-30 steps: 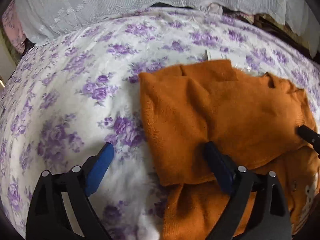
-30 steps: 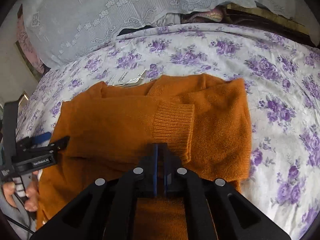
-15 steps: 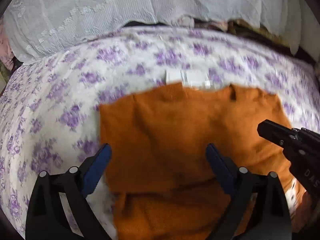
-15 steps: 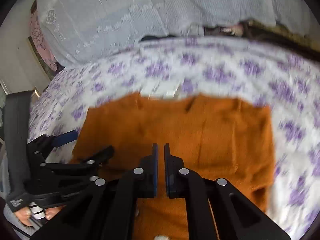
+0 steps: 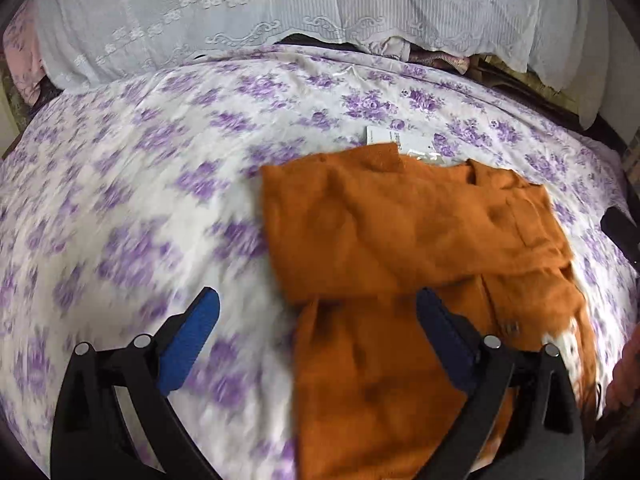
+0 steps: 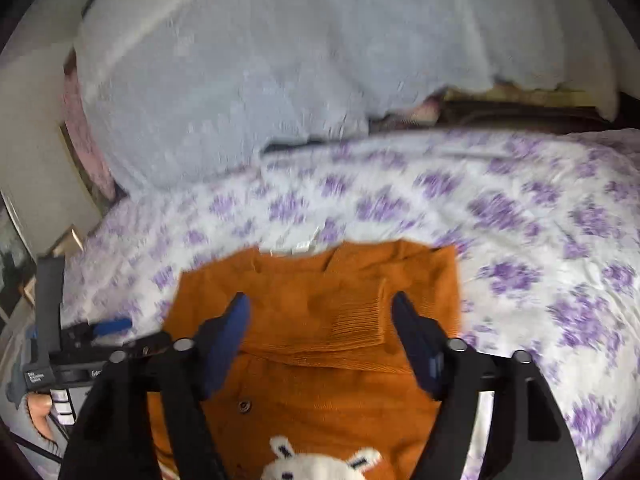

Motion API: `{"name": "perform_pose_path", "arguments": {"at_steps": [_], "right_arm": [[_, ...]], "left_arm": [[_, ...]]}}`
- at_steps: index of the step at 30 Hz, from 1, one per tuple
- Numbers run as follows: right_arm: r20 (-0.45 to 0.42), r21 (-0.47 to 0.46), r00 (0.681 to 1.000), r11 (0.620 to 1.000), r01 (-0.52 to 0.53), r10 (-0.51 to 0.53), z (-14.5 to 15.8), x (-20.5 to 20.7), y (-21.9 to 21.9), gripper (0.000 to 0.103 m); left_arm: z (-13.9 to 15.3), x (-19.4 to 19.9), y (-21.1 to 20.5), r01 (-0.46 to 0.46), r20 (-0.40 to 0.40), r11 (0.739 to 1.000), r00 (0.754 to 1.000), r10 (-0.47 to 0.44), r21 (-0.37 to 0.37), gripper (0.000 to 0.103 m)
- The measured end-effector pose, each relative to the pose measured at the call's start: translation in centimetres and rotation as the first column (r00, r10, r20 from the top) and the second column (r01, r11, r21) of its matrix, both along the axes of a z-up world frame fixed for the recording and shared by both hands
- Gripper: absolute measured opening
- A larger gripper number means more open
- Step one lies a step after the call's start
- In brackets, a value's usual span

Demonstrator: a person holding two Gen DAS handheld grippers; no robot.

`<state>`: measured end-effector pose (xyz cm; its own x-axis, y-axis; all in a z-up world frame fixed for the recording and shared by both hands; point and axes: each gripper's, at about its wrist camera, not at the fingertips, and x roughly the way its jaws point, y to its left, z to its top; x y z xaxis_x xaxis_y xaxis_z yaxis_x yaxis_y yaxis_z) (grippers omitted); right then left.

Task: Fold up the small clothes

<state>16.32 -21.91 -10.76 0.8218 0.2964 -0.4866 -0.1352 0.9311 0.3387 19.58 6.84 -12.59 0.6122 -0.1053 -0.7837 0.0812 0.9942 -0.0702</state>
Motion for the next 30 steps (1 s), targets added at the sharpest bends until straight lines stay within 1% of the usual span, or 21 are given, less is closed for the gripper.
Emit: {"name": "perform_pose_path", "arguments": {"at_steps": [2, 4, 6, 7, 9, 11, 12, 13, 14, 16, 18, 19, 20, 22, 24, 25, 26, 28, 30], "right_arm": [[-0.044, 0.070, 0.999, 0.998, 0.007, -0.004, -1.3, -1.2, -0.3, 0.076], [-0.072, 0.100, 0.997, 0.995, 0.006, 0.001, -2.3, -1.9, 0.2, 0.076], [-0.090, 0.101, 0.996, 0.995, 0.005, 0.004, -2.5, -2.4, 1.7, 0.077], [-0.084, 0.098, 0.996, 0.995, -0.016, 0.025, -2.6, -2.6, 2.8, 0.080], [-0.041, 0.046, 0.998, 0.998, -0.039, 0.041, -2.5, -3.2, 5.0, 0.082], [0.002, -0.052, 0.998, 0.997, -0.057, 0.057, -2.6, -3.6, 7.6, 0.085], [-0.001, -0.104, 0.998, 0.993, -0.063, 0.063, -2.8, -3.5, 8.8, 0.087], [-0.021, -0.176, 0.997, 0.982, -0.075, 0.073, -3.0, -3.2, 10.2, 0.087], [-0.022, -0.216, 0.996, 0.972, -0.094, 0.091, -3.1, -3.1, 11.1, 0.087], [-0.005, -0.251, 0.995, 0.962, -0.102, 0.104, -3.0, -3.2, 11.9, 0.087], [-0.033, -0.271, 0.991, 0.953, -0.135, 0.131, -3.4, -3.0, 12.4, 0.087], [-0.061, -0.272, 0.987, 0.949, -0.159, 0.148, -3.5, -2.8, 12.6, 0.087], [-0.070, -0.257, 0.986, 0.952, -0.164, 0.152, -3.5, -2.7, 12.3, 0.087], [-0.064, -0.155, 0.985, 0.974, -0.166, 0.158, -3.2, -3.1, 10.6, 0.087], [-0.069, -0.049, 0.985, 0.985, -0.164, 0.161, -2.9, -3.5, 8.9, 0.088], [-0.058, -0.012, 0.988, 0.989, -0.144, 0.143, -2.9, -4.1, 8.1, 0.088], [-0.051, -0.006, 0.990, 0.991, -0.132, 0.131, -3.1, -4.5, 7.7, 0.089], [-0.088, -0.045, 0.983, 0.985, -0.167, 0.162, -3.9, -5.3, 8.1, 0.089], [-0.066, -0.072, 0.983, 0.982, -0.175, 0.170, -3.9, -6.2, 8.4, 0.089]], "left_arm": [[-0.5, -1.7, 0.6, -0.011, -0.018, 1.000, 1.000, 0.010, -0.016, 0.096], [-1.1, -4.0, 0.7, -0.015, -0.042, 0.999, 0.999, 0.014, -0.029, 0.096], [-1.6, -5.4, 0.3, -0.005, -0.055, 1.000, 0.999, 0.003, -0.029, 0.096], [-1.8, -6.2, 0.0, 0.002, -0.056, 1.000, 0.998, -0.003, -0.022, 0.096], [-1.9, -7.6, -0.5, 0.016, -0.051, 1.000, 0.999, -0.016, -0.009, 0.096], [-2.0, -8.6, -0.6, 0.024, -0.049, 1.000, 0.999, -0.024, -0.009, 0.096], [-2.1, -8.9, -0.5, 0.023, -0.052, 1.000, 0.998, -0.024, -0.015, 0.096], [-2.2, -9.0, -0.3, 0.023, -0.057, 1.000, 0.998, -0.024, -0.021, 0.096], [-2.5, -9.1, -0.1, 0.019, -0.065, 0.999, 0.998, -0.021, -0.027, 0.096], [-2.8, -9.2, 0.2, 0.013, -0.076, 0.999, 0.997, -0.016, -0.035, 0.096], [-3.1, -9.3, 0.5, 0.013, -0.085, 0.999, 0.996, -0.017, -0.042, 0.096], [-3.3, -9.3, 0.5, 0.013, -0.088, 0.999, 0.996, -0.017, -0.044, 0.096], [-3.3, -9.4, 0.6, 0.013, -0.091, 0.999, 0.996, -0.017, -0.045, 0.096], [-3.2, -9.7, 0.6, 0.021, -0.089, 0.999, 0.996, -0.025, -0.049, 0.096], [-3.1, -10.3, 0.6, 0.041, -0.082, 0.997, 0.996, -0.046, -0.059, 0.096], [-3.1, -10.5, 0.5, 0.050, -0.082, 0.997, 0.995, -0.055, -0.060, 0.096], [-3.2, -10.7, 0.4, 0.056, -0.084, 0.997, 0.995, -0.060, -0.057, 0.096], [-3.4, -10.9, 0.2, 0.068, -0.092, 0.997, 0.993, -0.072, -0.048, 0.096], [-3.7, -11.2, -0.2, 0.073, -0.100, 0.997, 0.992, -0.076, -0.034, 0.096]]}}
